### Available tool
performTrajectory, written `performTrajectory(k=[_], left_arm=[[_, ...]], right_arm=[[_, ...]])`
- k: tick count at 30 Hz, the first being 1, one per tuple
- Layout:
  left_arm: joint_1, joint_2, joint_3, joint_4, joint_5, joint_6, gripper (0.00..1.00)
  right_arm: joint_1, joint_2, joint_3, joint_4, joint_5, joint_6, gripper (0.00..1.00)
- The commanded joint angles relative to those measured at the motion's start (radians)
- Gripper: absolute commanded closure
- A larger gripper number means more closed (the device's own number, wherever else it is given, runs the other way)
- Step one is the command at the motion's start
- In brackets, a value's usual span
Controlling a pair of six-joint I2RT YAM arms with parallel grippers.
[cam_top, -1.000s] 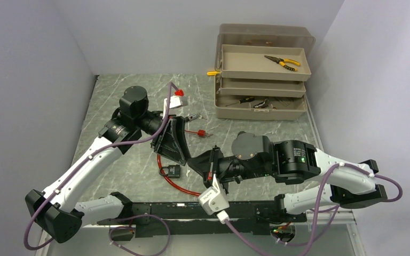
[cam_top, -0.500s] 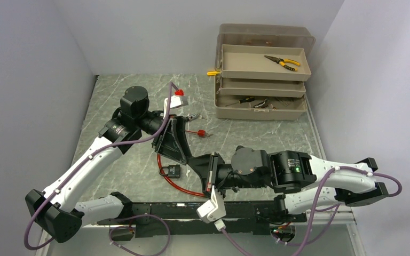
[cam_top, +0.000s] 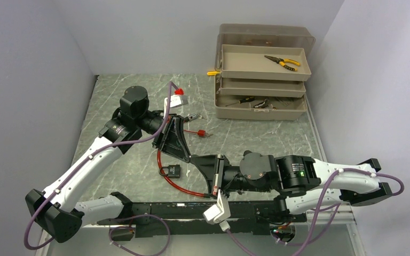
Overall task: Unlock with the key
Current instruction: Adjust the key.
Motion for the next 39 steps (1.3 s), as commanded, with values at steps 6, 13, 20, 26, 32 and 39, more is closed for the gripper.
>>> performTrajectory(k=[6,13,20,26,32,39], left_arm=[[-0.007,-0.031,0.023,0.063,0.252,-0.036,1.0],[0.053,0.0,0.106,-0.034,0.249,0.09,1.0],[0.109,-0.017,0.047,0.291,0.245,-0.079,1.0],[0.171,-0.007,0.011,0.77,0.176,-0.352,1.0],[0.214,-0.066,0.256,-0.337,-0.182,0.547,1.0],[0.175,-0.127,0.228,-0.414,-0.279,0.646,1.0]], right_arm=[[-0.025,-0.043,-0.034,-0.02,0.192,0.028,1.0],[-0.04,-0.058,-0.12,0.052,0.22,0.263,0.49],[-0.068,-0.021,0.055,0.003,0.062,0.748,0.0],[-0.405,-0.028,0.146,0.181,-0.191,1.393,0.0],[-0.592,0.06,0.173,0.246,-0.413,1.688,0.0],[-0.963,0.172,0.219,0.388,-1.04,1.953,0.04]])
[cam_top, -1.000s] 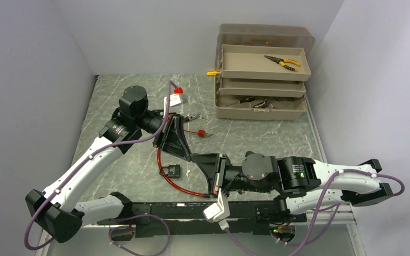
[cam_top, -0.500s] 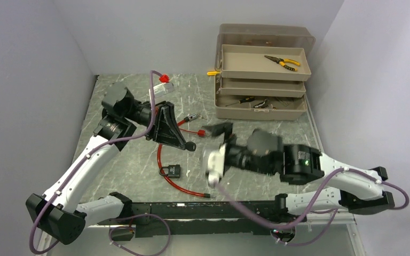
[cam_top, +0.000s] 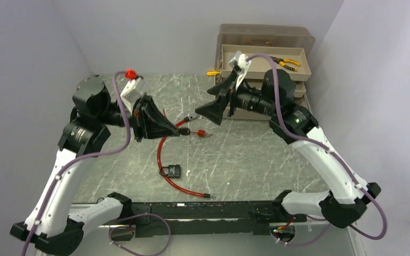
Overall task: Unlock with the key
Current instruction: Adjust the key.
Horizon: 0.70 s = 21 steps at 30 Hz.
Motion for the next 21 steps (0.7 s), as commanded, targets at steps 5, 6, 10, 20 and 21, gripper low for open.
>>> performTrajectory(k=[5,6,10,20,21], left_arm=[[-0.013,-0.081,-0.087,-0.256,-0.087,0.255,1.0],[-0.013,-0.086,-0.098,-0.247,-0.099,0.248,1.0],[-0.012,-0.143,-0.193,-0.083,-0.188,0.137,1.0],[-0.013,-0.141,-0.254,0.101,-0.206,-0.076,1.0],[-0.013,-0.141,-0.266,0.122,-0.205,-0.095,1.0]], right_arm=[[-0.195,-0.004,-0.055,0.326,-0.616,0.327,0.06],[-0.195,-0.012,-0.071,0.354,-0.618,0.33,0.07],[-0.192,-0.041,-0.152,0.389,-0.596,0.356,0.11],[-0.066,0.01,-0.148,0.193,-0.455,0.182,0.42],[-0.054,0.014,-0.159,0.202,-0.451,0.179,0.4]])
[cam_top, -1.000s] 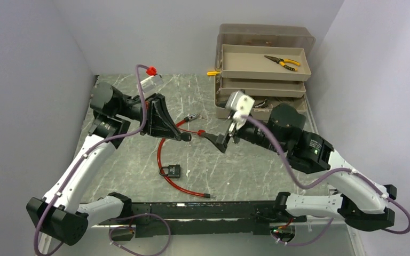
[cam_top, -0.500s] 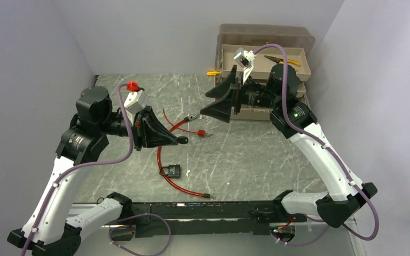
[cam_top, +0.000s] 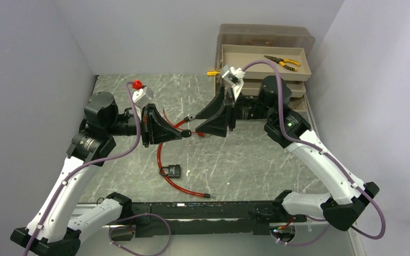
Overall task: Unlock with the key
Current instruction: Adjust the key.
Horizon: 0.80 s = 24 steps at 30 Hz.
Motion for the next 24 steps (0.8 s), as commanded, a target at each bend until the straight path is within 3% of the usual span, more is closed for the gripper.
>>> performTrajectory(k=[1,16,24], left_arm=[[0.0,-0.008,-0.017,0.153,-0.003,-0.112,1.0],[0.017,-0.03,-0.089,0.273,0.015,-0.186,1.0],[0.023,-0.052,-0.12,0.288,0.022,-0.199,1.0]], right_arm=[[0.05,0.029,-0.008,-0.02,0.046,-0.055,0.4],[0.091,0.036,-0.083,0.116,0.029,0.001,0.64],[0.108,0.04,-0.09,0.185,0.031,0.039,0.67]])
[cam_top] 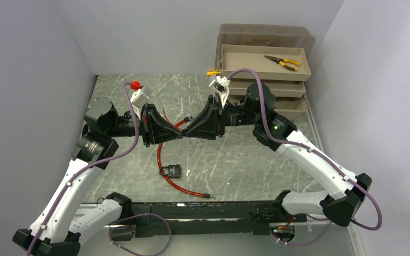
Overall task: Unlock with the key
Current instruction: Adjust the key.
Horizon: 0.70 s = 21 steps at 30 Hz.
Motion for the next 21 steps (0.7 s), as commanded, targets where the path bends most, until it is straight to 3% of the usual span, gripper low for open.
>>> performTrajectory(k=[1,4,8,14,21], left_arm=[[0.006,-0.025,-0.011,0.049,0.014,-0.017,1.0],[0.009,-0.026,-0.017,0.061,0.016,-0.026,1.0],[0.012,-0.024,-0.012,0.049,0.013,-0.018,1.0],[0.023,-0.018,0.021,0.029,0.015,-0.001,1.0],[0.033,-0.029,0.026,0.002,0.003,0.028,1.0]], right_arm=[[0.01,-0.005,0.003,0.113,-0.005,0.032,0.67],[0.019,-0.001,0.0,0.14,0.012,0.046,0.73],[0.027,0.018,-0.007,0.162,0.006,0.066,1.0],[0.028,0.014,-0.026,0.155,-0.024,0.068,1.0],[0.031,-0.057,-0.071,0.093,0.038,-0.057,1.0]])
